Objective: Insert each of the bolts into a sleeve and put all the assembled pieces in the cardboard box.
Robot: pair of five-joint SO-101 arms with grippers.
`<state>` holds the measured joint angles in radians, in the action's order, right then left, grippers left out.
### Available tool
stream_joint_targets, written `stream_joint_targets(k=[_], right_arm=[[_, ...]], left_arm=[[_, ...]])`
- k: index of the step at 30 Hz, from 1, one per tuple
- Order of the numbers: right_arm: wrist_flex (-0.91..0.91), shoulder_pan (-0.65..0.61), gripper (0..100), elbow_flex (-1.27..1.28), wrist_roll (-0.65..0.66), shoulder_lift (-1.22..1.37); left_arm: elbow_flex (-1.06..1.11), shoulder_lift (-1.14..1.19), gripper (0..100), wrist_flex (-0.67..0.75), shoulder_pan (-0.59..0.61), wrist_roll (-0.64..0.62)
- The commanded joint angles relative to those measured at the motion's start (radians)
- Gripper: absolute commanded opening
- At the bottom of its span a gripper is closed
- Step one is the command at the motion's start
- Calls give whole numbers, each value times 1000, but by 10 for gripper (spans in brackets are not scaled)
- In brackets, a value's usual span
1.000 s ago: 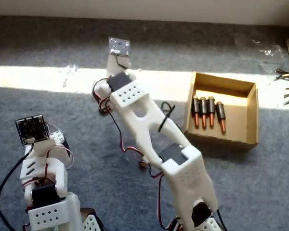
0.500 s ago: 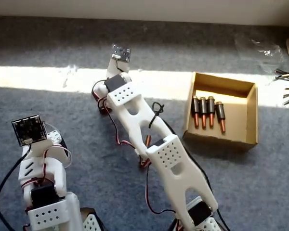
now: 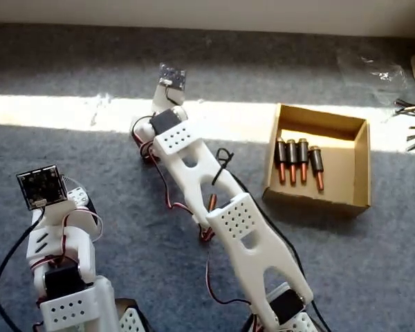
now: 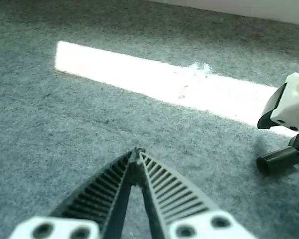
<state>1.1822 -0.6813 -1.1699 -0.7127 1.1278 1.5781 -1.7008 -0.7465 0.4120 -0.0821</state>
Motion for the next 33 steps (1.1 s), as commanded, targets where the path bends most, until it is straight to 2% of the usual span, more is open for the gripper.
stream_joint_targets(k=[1, 4, 10, 19, 24, 33], right_arm=[[2, 13, 177, -47, -35, -16], [35, 15, 177, -51, -123, 13], [79, 21, 177, -58, -137, 18], [173, 15, 177, -58, -141, -99], [223, -21, 177, -58, -273, -145], [249, -64, 177, -56, -359, -79]], left_arm=[[-4, -13, 5, 26, 7, -2], [7, -13, 5, 28, -21, -2], [73, -13, 5, 143, -30, -2], [74, -13, 5, 146, -30, -2], [74, -13, 5, 146, -30, -2], [77, -13, 5, 146, -30, -2]])
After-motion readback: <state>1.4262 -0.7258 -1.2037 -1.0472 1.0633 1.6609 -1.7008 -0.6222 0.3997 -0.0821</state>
